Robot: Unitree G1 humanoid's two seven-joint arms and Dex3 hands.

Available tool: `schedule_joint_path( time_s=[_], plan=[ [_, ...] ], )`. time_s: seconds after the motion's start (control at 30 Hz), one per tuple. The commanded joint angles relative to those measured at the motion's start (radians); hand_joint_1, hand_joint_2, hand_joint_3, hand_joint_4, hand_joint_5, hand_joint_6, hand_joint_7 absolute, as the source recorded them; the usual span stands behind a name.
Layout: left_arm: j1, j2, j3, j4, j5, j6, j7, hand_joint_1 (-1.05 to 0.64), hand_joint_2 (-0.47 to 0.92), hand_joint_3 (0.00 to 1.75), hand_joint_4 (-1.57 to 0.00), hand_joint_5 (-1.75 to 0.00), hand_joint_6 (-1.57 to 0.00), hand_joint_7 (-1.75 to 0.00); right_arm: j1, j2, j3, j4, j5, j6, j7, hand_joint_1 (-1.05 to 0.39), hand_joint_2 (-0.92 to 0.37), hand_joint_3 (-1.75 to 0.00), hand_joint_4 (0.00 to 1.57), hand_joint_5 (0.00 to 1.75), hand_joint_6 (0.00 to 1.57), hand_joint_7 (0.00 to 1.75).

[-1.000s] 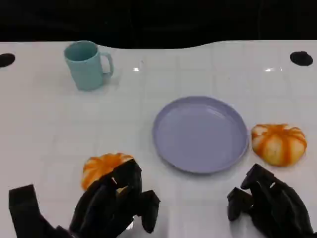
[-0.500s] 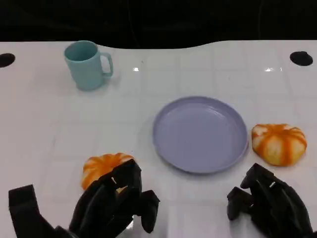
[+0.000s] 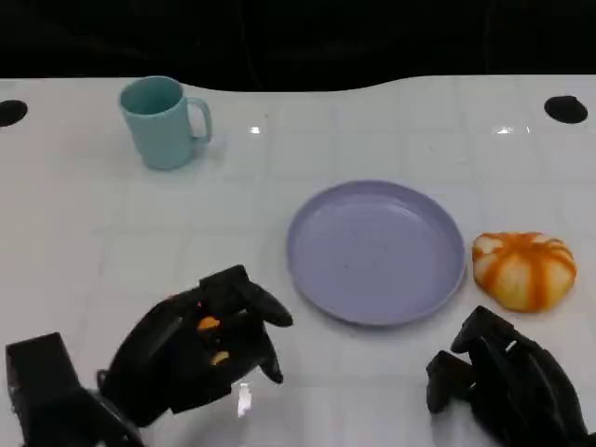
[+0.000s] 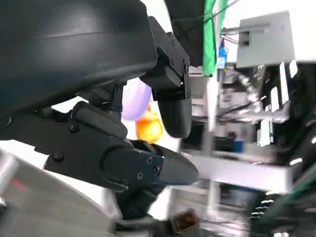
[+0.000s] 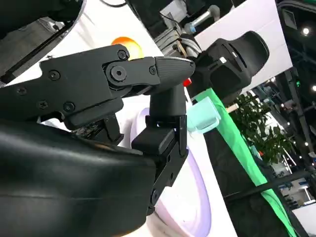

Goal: Grasp the bread from the table and place it into the plate.

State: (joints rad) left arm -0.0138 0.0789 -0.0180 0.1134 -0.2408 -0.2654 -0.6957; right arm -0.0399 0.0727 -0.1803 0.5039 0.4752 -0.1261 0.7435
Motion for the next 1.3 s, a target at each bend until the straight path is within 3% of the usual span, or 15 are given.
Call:
schedule_joint_path(
  time_s=[0.03, 0.2, 0.43, 0.77, 1.0, 1.27, 1.3],
  plan=[
    [-0.029, 0.148, 0.001, -0.078, 0.184, -0.074, 0.052, -0.81, 0.92, 0.19, -0.38, -0.9, -0.34, -0.44, 0.007, -0.005, -0.002, -0.005, 0.002, 0.002, -0.005, -0.57, -0.92, -0.25, 0.79, 1.65, 0.68, 1.42],
    [-0.044, 0.298, -0.009, -0.176, 0.503, -0.139, 0.17, -0.83, 0.92, 0.16, -0.32, -0.62, -0.38, -0.16, 0.006, -0.003, -0.003, -0.003, 0.008, 0.007, 0.001, -0.56, -0.92, -0.24, 0.78, 1.64, 0.69, 1.41],
    [-0.068, 0.409, -0.076, -0.288, 0.946, -0.094, 0.312, -0.88, 0.92, 0.13, -0.29, -0.51, -0.37, -0.06, 0.013, -0.004, -0.002, -0.015, 0.009, 0.023, -0.001, -0.55, -0.92, -0.22, 0.79, 1.64, 0.7, 1.39],
    [-0.13, 0.395, -0.211, -0.223, 1.184, 0.044, 0.361, -0.83, 0.88, 0.0, -0.38, -0.35, -0.4, -0.01, 0.025, -0.003, 0.002, -0.029, 0.005, 0.017, -0.001, -0.56, -0.92, -0.24, 0.78, 1.66, 0.7, 1.39],
    [-0.242, 0.368, -0.338, -0.015, 1.241, 0.131, 0.339, -0.74, 0.87, 0.0, -0.4, -0.26, -0.38, 0.0, 0.023, -0.009, -0.005, -0.034, 0.008, 0.03, -0.01, -0.55, -0.92, -0.23, 0.79, 1.68, 0.72, 1.38],
    [-0.369, 0.326, -0.448, 0.328, 1.229, 0.115, 0.494, -0.67, 0.84, 0.01, -0.51, -0.18, -0.44, -0.02, 0.021, -0.011, -0.004, -0.029, 0.005, 0.028, -0.002, -0.56, -0.92, -0.23, 0.78, 1.69, 0.71, 1.39],
    [-0.382, 0.322, -0.456, 0.374, 1.215, 0.092, 0.529, -0.57, 0.87, 0.01, -0.58, -0.26, -0.51, -0.03, 0.023, -0.009, -0.005, -0.031, 0.007, 0.029, -0.002, -0.56, -0.92, -0.24, 0.78, 1.69, 0.71, 1.4]
  ],
)
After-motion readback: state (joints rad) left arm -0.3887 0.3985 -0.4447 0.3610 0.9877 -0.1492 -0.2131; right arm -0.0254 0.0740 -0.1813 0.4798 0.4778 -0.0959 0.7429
